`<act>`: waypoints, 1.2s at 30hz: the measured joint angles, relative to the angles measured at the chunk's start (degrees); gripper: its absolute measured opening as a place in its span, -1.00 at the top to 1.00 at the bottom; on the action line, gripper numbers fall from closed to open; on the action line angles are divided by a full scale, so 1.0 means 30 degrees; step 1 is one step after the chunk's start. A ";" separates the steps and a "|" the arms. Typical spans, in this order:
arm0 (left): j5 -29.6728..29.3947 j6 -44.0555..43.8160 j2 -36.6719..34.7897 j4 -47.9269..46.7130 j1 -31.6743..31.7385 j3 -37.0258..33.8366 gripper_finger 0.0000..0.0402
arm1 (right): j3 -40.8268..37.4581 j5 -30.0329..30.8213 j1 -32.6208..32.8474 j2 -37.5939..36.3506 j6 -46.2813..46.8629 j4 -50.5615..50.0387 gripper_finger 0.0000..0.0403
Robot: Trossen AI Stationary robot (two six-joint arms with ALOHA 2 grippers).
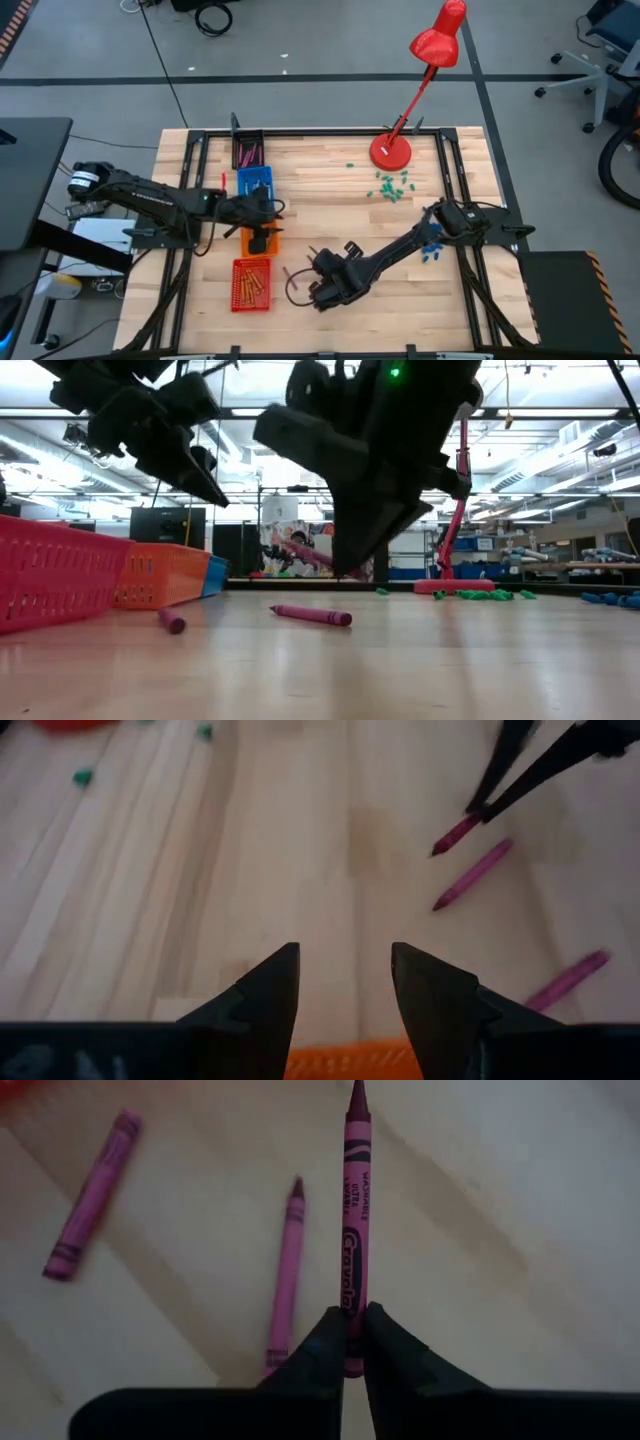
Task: Sort crayons
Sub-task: Put the pink crayon into the black bin
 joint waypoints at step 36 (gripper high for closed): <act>0.4855 0.2116 0.0007 0.8638 -0.2631 0.0007 0.14 | 0.0058 1.2274 0.1705 -0.0850 -1.2175 1.1580 0.84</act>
